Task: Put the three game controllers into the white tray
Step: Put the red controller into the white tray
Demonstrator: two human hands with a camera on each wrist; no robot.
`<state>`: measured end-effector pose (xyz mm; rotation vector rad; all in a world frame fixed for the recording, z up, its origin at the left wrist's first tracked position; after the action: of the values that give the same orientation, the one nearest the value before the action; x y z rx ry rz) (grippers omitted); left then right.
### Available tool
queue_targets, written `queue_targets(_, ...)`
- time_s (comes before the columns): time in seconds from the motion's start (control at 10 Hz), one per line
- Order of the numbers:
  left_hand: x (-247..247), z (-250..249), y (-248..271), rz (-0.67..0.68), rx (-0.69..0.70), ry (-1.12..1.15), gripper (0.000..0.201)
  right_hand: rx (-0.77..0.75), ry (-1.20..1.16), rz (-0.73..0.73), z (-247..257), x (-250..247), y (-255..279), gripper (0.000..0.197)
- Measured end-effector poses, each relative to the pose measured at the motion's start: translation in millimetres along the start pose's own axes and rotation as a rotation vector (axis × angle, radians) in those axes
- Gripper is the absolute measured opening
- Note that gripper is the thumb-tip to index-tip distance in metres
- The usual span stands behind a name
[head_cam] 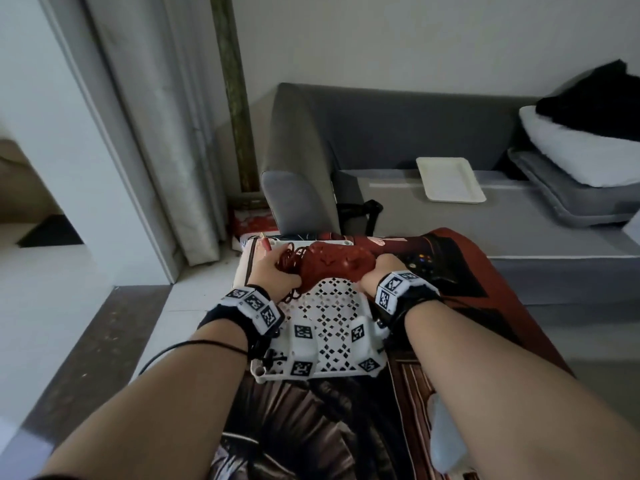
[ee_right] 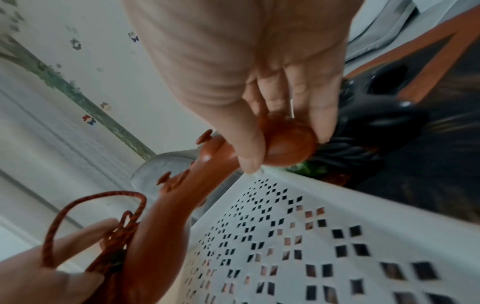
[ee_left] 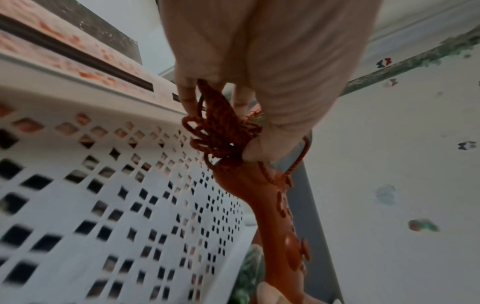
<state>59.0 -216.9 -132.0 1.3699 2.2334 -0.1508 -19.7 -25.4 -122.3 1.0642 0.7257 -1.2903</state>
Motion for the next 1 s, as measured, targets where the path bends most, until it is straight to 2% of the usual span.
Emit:
queue_targets(0.1, 0, 8, -23, -0.011, -0.014, -0.037, 0.079, 0.014, 0.087, -0.022, 15, 16, -24, 0.027)
queue_targets(0.2, 3, 16, -47, -0.033, -0.005, -0.080, 0.076, 0.040, 0.144, 0.000, 24, 43, -53, 0.025)
queue_targets(0.3, 11, 45, -87, -0.105, -0.009, -0.119, 0.084, 0.103, 0.155, -0.020, 27, 53, -62, 0.021)
queue_targets(0.4, 16, 58, -106, -0.139, -0.033, -0.186, 0.078, 0.043, -0.103, -0.078, 30, 43, -48, 0.040)
queue_targets(0.5, 13, 39, -87, -0.136, -0.033, -0.258, 0.060, -0.040, -0.158, -0.065, 28, 46, -54, 0.042)
queue_targets(0.7, 18, 37, -87, -0.127, -0.106, -0.318, 0.057, -0.081, -0.230, -0.108, 30, 54, -58, 0.064)
queue_targets(0.9, 18, 15, -76, -0.175, -0.071, -0.336, 0.057, -0.102, -0.326, -0.136, 27, 43, -60, 0.048)
queue_targets(1.0, 30, -7, -60, -0.201, -0.007, -0.364, 0.064, -0.134, -0.447, -0.233, 15, 25, -61, 0.038)
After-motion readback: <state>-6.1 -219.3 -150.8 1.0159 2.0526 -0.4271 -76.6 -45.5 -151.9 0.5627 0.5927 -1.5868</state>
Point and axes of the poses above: each hand's wrist, its own y-axis away from the middle knuckle, its own x-axis out of the palm, z = x × y, the point moved 4 cm from there along -y, towards the middle knuckle, and after that the axes turned 7 degrees about -z, right-handed, at the moved point
